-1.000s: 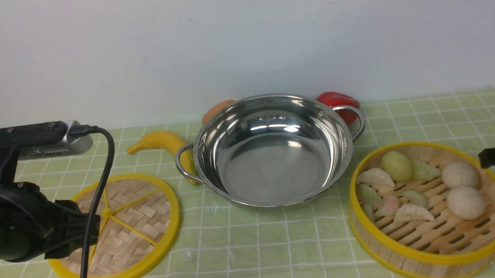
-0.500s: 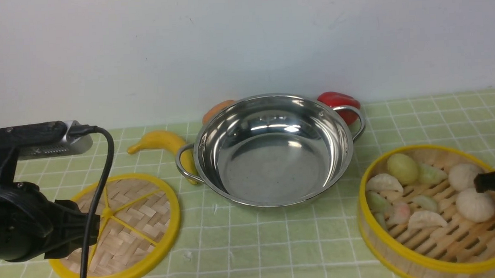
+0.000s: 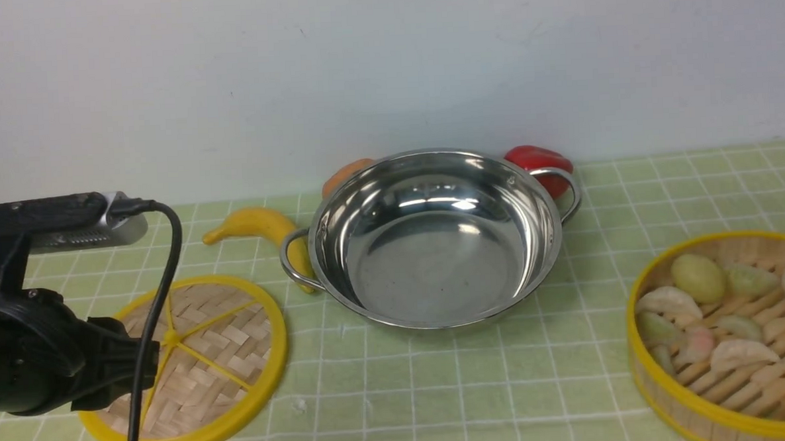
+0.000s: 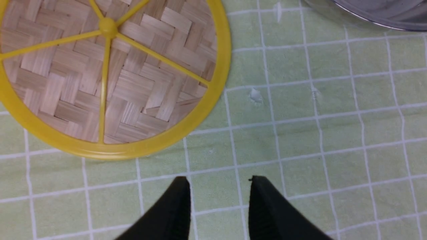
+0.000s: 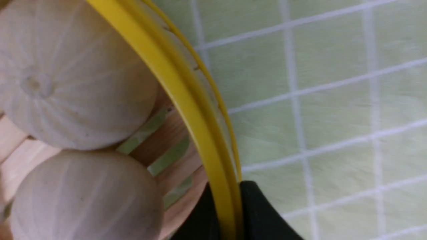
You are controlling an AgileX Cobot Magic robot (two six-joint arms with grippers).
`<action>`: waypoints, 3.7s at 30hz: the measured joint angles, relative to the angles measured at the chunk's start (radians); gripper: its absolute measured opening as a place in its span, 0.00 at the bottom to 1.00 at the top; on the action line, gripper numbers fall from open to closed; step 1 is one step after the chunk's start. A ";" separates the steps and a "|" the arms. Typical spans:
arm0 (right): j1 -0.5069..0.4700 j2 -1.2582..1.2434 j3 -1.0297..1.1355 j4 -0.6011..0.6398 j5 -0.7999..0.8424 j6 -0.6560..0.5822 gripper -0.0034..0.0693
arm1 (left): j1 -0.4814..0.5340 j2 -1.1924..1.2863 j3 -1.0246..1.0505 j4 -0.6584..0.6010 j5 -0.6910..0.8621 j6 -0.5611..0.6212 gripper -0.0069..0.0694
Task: Place the steamer in the pot on the green tablecloth, and put the lid on the steamer.
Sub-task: 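Reach for and grasp the rim of the bamboo steamer holding the buns with the right gripper, then place the bamboo steamer basket of food into the steel pot with the right gripper, then grasp the bamboo steamer lid lying on the table by its centre knob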
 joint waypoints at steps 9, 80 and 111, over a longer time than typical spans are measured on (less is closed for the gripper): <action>-0.036 -0.066 -0.228 0.114 0.167 -0.113 0.13 | 0.000 0.000 0.000 0.000 0.000 0.001 0.41; 0.539 0.704 -1.250 0.213 0.250 0.001 0.79 | 0.000 0.222 -0.124 0.188 -0.125 -0.181 0.41; 0.539 -0.527 -0.742 0.213 0.247 -0.134 0.67 | 0.000 0.777 -0.365 0.330 -0.170 -0.257 0.41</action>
